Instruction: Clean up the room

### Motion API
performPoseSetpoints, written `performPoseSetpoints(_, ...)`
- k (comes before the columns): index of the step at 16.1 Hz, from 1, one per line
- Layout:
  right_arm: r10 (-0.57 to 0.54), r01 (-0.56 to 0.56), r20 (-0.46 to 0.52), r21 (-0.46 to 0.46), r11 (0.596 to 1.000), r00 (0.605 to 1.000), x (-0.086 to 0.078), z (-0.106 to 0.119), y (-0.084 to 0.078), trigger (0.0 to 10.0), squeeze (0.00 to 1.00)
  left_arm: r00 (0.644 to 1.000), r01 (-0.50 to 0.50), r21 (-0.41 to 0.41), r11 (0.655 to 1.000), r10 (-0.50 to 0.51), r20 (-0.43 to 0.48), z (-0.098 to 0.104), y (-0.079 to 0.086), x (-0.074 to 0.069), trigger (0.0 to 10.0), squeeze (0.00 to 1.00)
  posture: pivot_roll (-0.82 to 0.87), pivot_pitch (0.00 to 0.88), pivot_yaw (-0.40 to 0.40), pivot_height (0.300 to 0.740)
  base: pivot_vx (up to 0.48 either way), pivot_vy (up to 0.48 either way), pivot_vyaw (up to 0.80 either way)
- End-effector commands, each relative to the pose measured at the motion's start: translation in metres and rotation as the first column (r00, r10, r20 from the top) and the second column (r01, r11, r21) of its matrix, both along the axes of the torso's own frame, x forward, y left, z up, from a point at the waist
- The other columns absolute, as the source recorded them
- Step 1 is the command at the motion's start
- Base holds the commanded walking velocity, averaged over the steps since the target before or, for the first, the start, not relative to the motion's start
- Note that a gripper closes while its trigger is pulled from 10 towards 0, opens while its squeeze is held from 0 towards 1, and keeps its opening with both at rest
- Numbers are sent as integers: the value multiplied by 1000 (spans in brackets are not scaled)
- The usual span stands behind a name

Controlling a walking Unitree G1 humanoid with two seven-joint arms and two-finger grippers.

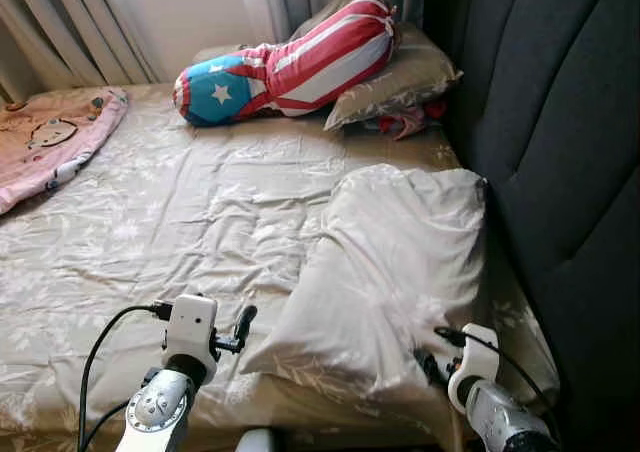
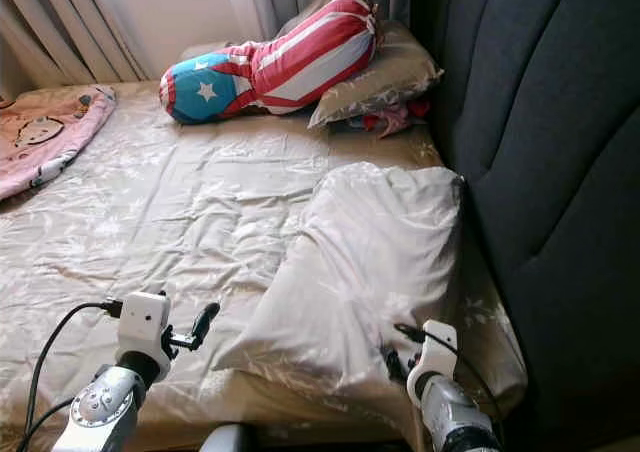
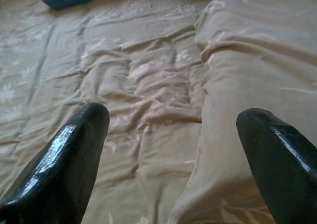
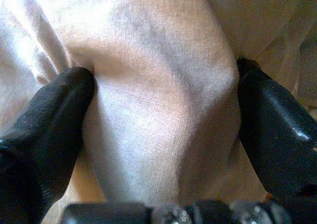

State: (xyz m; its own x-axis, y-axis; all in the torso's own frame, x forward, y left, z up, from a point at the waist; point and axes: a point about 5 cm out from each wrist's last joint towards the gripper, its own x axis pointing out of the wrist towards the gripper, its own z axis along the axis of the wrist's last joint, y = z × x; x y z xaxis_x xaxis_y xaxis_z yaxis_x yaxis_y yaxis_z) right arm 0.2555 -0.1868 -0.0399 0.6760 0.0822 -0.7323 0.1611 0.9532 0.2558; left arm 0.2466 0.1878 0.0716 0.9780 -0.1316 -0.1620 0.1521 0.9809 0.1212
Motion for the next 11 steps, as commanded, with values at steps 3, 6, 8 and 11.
performPoseSetpoints(3, 76, -66, -184, 61, 996, 980, -39, -28, 18, 10000, 0, 1000, -7, -2, 1000, 7, -5, 2, 1, -3, 10000, 0, 32, 122, 80, 662, 0, 0, 0)
performPoseSetpoints(6, 69, -55, -165, 88, 995, 984, -39, -29, 25, 0, 0, 1000, -11, -2, 1000, 11, -2, 4, 1, -3, 10000, 0, 46, 121, 78, 662, 0, 0, 0)
performPoseSetpoints(8, 86, -72, -143, 101, 992, 986, -34, -26, 34, 0, 0, 1000, -12, 5, 1000, 12, 0, 5, 3, -2, 10000, 0, 44, 120, 79, 662, 0, 0, 0)
performPoseSetpoints(11, 62, -50, -109, 109, 993, 992, -28, -23, 37, 0, 0, 1000, -12, 8, 1000, 12, 5, 8, 2, 0, 10000, 0, 46, 119, 81, 662, 0, 0, 0)
